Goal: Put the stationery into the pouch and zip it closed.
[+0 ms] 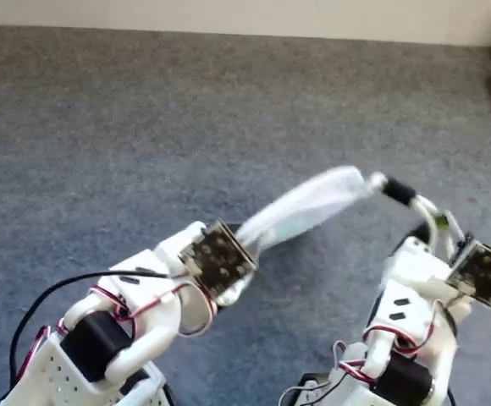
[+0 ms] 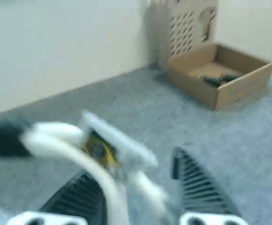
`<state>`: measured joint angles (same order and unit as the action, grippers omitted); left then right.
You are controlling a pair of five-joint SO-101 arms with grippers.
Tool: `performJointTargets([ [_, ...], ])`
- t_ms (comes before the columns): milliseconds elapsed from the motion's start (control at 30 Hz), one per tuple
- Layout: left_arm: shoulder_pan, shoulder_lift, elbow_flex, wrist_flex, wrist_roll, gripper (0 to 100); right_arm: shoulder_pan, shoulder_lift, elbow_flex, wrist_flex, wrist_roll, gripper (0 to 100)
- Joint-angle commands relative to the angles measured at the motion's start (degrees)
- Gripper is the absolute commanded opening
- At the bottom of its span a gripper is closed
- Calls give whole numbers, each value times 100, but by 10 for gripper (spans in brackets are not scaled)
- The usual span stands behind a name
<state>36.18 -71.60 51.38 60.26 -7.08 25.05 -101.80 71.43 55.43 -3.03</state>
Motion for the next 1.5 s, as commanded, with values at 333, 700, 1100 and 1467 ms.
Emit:
performJointTargets([
  [333,-2123,13,-75,-431,1020,5,-1851,75,-268,514,97,242],
  [700,-3248,13,127,-264,1284,5,-2422,31,136,268,70,242],
  [1100,-3538,4,585,-220,396,19,-2431,22,681,-127,70,242],
  [1467,-3512,-4,418,114,246,189,-2431,22,699,-127,70,242],
])
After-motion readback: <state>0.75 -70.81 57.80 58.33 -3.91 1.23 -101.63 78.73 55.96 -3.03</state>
